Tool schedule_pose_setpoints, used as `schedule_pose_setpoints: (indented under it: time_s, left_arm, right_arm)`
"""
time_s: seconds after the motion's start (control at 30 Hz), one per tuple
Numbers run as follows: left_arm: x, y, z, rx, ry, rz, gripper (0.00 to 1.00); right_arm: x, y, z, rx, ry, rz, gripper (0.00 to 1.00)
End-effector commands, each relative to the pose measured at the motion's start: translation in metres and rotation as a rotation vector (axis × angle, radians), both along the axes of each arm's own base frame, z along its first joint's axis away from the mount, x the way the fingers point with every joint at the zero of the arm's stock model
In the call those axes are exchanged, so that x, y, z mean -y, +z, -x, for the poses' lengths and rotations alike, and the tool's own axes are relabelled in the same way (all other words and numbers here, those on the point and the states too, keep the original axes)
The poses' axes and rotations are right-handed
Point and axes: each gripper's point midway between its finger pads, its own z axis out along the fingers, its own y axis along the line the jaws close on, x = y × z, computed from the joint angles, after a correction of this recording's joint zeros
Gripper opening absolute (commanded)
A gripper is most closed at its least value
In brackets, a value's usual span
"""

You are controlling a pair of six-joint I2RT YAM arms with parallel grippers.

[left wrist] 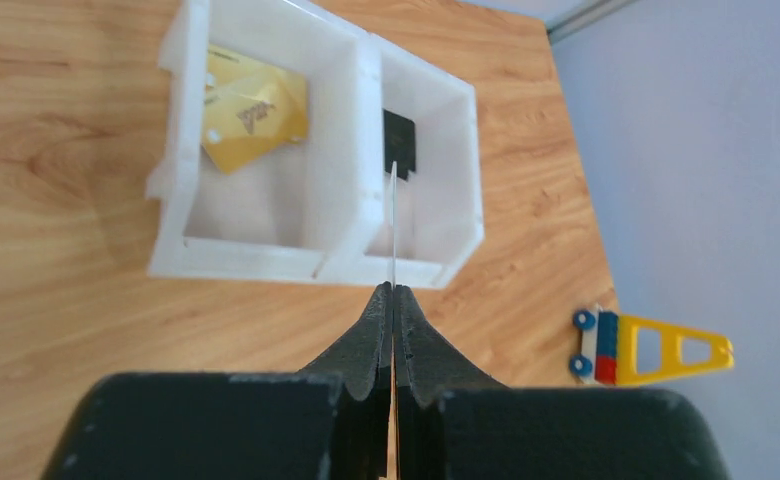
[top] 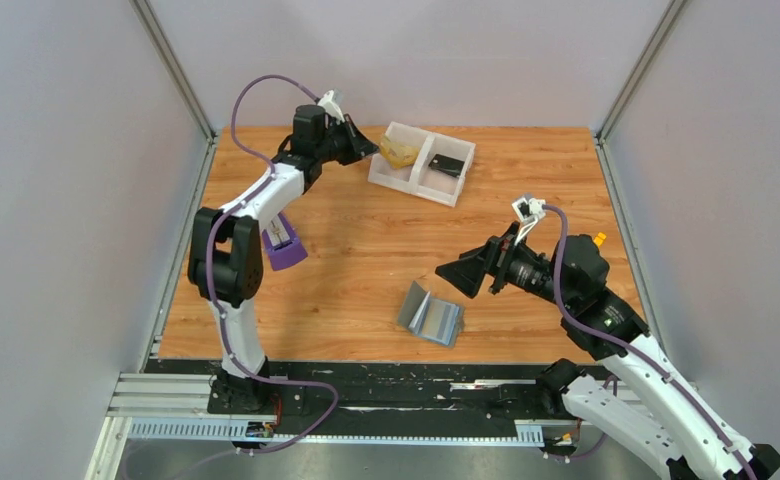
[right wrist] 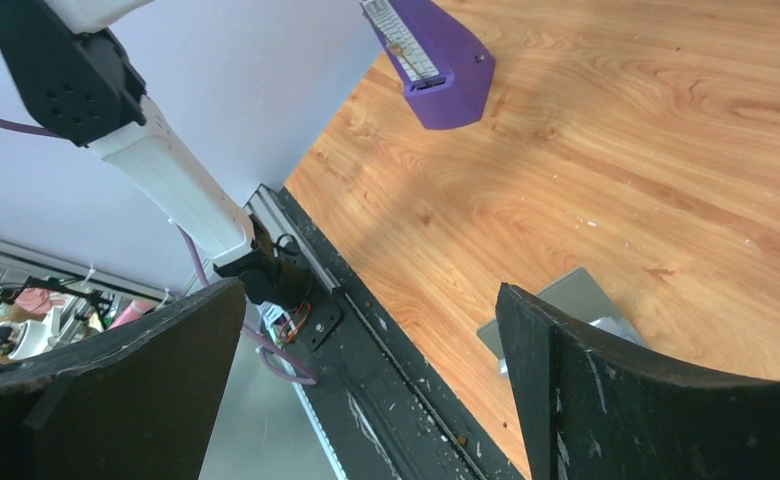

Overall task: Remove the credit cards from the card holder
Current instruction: Place the credit card in the storage box.

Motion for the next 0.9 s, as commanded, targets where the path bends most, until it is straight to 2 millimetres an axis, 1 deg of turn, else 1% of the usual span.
schedule_pose_setpoints:
  time_s: [0.0, 0.03, 0.07, 0.1, 0.13, 0.17, 0.2, 0.23, 0.27, 0.33, 0.37, 0.5, 0.63, 0.87]
  left_arm:
    - [-0.003, 0.006, -0.054, 0.059, 0.101, 0.032, 0.0]
    - [-0.002, 0.011, -0.062, 0.071, 0.114, 0.048, 0.0]
    - [0.0, -0.006, -0.07, 0.041, 0.124, 0.05, 0.0]
    - [0.0, -0.002, -0.079, 0.061, 0.138, 0.061, 0.0]
    - [0.002, -0.018, -0.085, 0.036, 0.147, 0.067, 0.0]
    - [0.003, -0.013, -0.092, 0.061, 0.154, 0.082, 0.0]
    - [0.005, -0.027, -0.097, 0.038, 0.162, 0.088, 0.0]
    - [0.006, -0.023, -0.102, 0.06, 0.165, 0.104, 0.0]
    - [0.008, -0.034, -0.106, 0.044, 0.169, 0.114, 0.0]
    - [0.01, -0.042, -0.115, 0.05, 0.178, 0.132, 0.0]
    - [0.011, -0.049, -0.121, 0.045, 0.183, 0.133, 0.0]
    - [0.018, -0.064, -0.131, 0.044, 0.169, 0.151, 0.0]
    - [0.019, -0.078, -0.136, 0.036, 0.169, 0.147, 0.0]
    - [0.025, -0.088, -0.14, 0.045, 0.148, 0.159, 0.03]
  right_arm:
    - [0.002, 0.024, -0.013, 0.056, -0.051, 0.008, 1.0]
    - [0.002, 0.024, -0.015, 0.056, -0.057, 0.016, 1.0]
    - [0.002, 0.023, -0.018, 0.055, -0.063, 0.025, 1.0]
    - [0.002, 0.022, -0.02, 0.052, -0.068, 0.035, 1.0]
    - [0.001, 0.021, -0.023, 0.049, -0.072, 0.044, 1.0]
    - [0.0, 0.02, -0.025, 0.045, -0.072, 0.052, 1.0]
    - [-0.001, 0.019, -0.027, 0.042, -0.072, 0.061, 1.0]
    - [-0.003, 0.018, -0.029, 0.037, -0.07, 0.07, 1.0]
    - [-0.004, 0.017, -0.032, 0.033, -0.07, 0.081, 1.0]
    - [-0.007, 0.014, -0.037, 0.019, -0.069, 0.101, 1.0]
    - [-0.008, 0.013, -0.038, 0.015, -0.068, 0.108, 1.0]
    - [-0.012, 0.009, -0.044, -0.002, -0.066, 0.123, 1.0]
    - [-0.013, 0.004, -0.049, -0.006, -0.071, 0.143, 1.0]
    - [-0.014, 0.002, -0.055, 0.007, -0.084, 0.165, 1.0]
